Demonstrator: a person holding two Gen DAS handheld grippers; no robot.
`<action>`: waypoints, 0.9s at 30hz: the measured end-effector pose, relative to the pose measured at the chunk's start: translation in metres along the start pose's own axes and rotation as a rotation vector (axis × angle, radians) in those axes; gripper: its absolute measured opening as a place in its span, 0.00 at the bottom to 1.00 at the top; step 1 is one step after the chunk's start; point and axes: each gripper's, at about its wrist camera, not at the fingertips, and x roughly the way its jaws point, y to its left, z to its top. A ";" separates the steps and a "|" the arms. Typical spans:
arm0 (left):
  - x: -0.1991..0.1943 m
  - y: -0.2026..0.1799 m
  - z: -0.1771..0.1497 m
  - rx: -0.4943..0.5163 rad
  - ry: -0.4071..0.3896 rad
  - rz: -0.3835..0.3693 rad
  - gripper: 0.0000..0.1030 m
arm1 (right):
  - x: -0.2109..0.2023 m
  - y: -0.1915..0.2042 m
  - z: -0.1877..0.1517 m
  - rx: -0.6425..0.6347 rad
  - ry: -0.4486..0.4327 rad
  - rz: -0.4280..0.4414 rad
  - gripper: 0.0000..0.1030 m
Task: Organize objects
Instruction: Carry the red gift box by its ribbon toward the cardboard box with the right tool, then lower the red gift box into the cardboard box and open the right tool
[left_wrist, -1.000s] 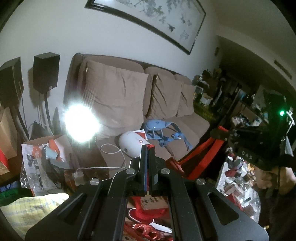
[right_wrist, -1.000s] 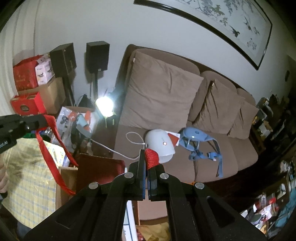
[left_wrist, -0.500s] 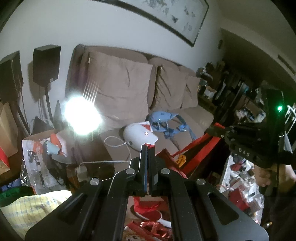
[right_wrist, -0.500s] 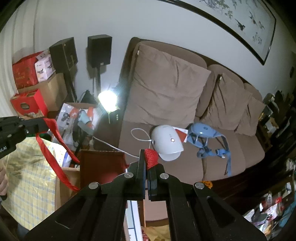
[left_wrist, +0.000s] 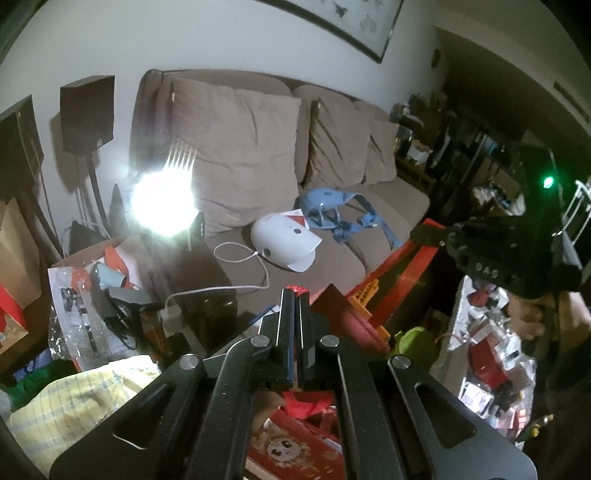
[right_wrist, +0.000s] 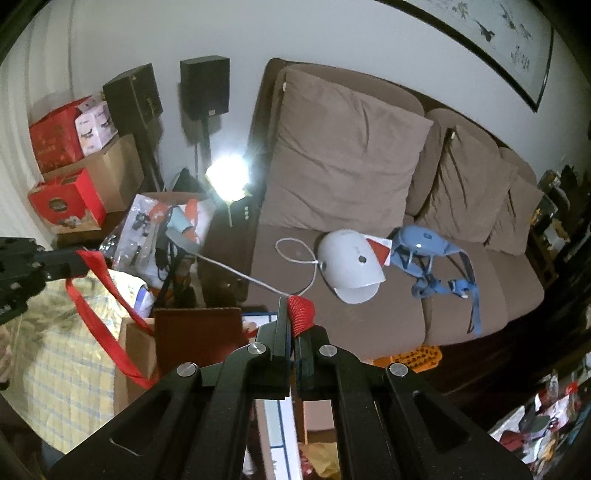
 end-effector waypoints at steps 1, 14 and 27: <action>0.002 0.000 -0.001 -0.003 0.008 -0.001 0.01 | 0.002 0.001 -0.001 0.000 0.012 0.006 0.00; 0.022 -0.007 -0.054 0.013 0.110 0.015 0.01 | 0.037 0.035 -0.063 -0.069 0.189 0.066 0.02; 0.015 -0.027 -0.128 0.032 0.253 -0.035 0.05 | 0.039 0.114 -0.162 -0.202 0.408 0.176 0.08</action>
